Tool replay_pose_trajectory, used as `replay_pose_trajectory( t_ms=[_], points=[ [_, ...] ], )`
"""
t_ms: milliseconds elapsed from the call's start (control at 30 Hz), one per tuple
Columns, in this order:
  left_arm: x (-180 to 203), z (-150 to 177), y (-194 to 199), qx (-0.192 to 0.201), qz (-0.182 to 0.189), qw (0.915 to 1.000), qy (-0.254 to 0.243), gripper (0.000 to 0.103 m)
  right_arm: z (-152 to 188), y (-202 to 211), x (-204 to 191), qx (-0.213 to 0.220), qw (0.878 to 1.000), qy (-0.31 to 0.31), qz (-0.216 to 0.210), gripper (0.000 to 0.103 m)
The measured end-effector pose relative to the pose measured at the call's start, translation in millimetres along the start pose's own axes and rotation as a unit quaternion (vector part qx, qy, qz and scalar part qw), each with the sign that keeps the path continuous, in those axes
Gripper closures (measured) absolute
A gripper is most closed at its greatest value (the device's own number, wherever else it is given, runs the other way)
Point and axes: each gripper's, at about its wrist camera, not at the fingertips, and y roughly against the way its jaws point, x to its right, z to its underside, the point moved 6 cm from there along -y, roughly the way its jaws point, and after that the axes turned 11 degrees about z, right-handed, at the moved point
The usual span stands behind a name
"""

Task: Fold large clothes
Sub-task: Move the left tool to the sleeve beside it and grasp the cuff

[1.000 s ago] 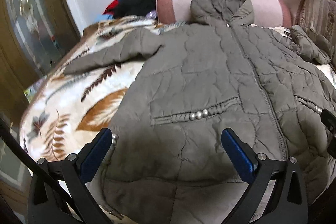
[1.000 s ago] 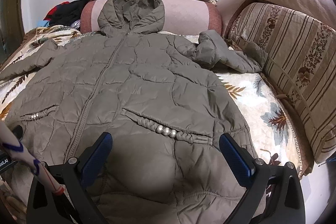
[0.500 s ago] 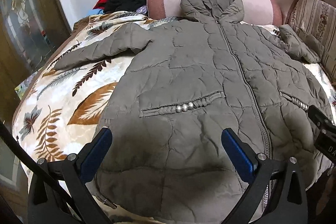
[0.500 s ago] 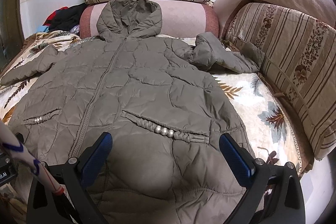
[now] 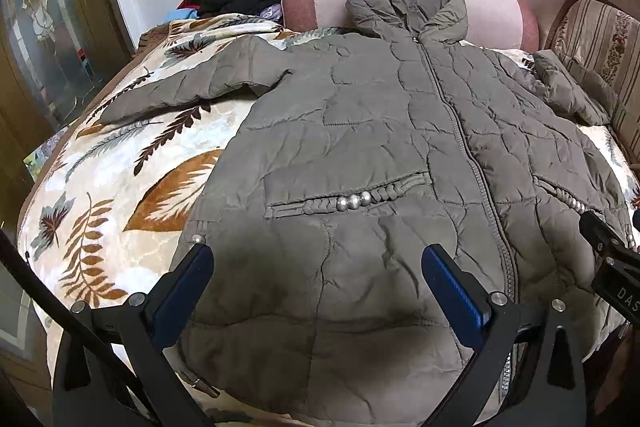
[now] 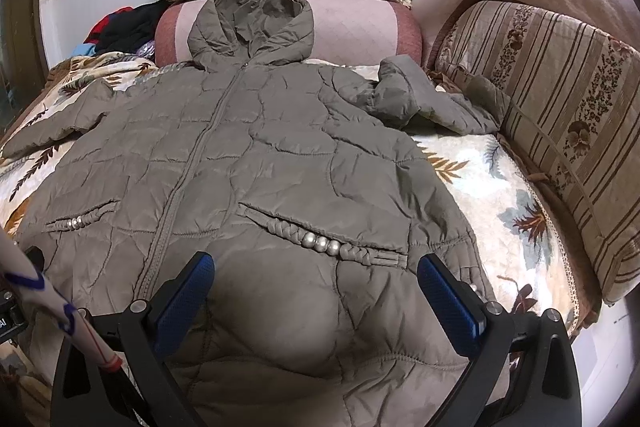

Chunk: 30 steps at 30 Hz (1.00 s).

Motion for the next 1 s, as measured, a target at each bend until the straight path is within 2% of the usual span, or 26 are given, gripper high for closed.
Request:
replay_pose_trajectory(
  t_ms=[167,300,433,467,500,567,633,767,833,933,1000],
  points=[
    [-19,-5,-1,0.002,-0.006,0.9999,0.010,0.000,4,-6,1,-0.014,1.000,-0.003,-0.005,0.000],
    [-66,-8,-4,-0.004,-0.014,0.9983,0.057,0.000,5,-7,5,-0.016,1.000,-0.007,-0.004,0.000],
    [-116,0,-15,-0.021,-0.043,0.9935,0.103,0.000,7,-12,5,-0.028,0.999,-0.013,-0.011,0.000],
    [-122,4,-18,-0.027,-0.047,0.9928,0.107,0.004,9,-13,4,-0.032,0.999,-0.013,-0.014,0.000],
    [-127,8,-22,-0.037,-0.048,0.9920,0.111,0.017,9,-14,3,-0.034,0.999,-0.012,-0.016,0.000],
    [-127,19,-30,-0.066,-0.035,0.9903,0.117,0.032,11,-15,1,-0.035,0.999,-0.008,-0.018,0.000],
    [-126,27,-32,-0.076,-0.020,0.9891,0.124,0.032,11,-13,-1,-0.032,0.999,-0.003,-0.018,0.000],
    [-126,25,-21,-0.064,-0.021,0.9914,0.112,0.032,10,-11,0,-0.023,1.000,-0.002,-0.013,0.000],
    [-132,17,-13,-0.054,-0.017,0.9911,0.121,0.032,10,-11,0,-0.024,1.000,-0.002,-0.013,0.000],
    [-151,-7,-3,-0.029,-0.015,0.9896,0.140,0.031,11,-13,0,-0.029,0.999,-0.001,-0.014,0.000],
    [-170,-25,3,-0.013,-0.019,0.9878,0.154,0.026,11,-14,-2,-0.030,0.999,0.001,-0.014,0.000]
  ],
)
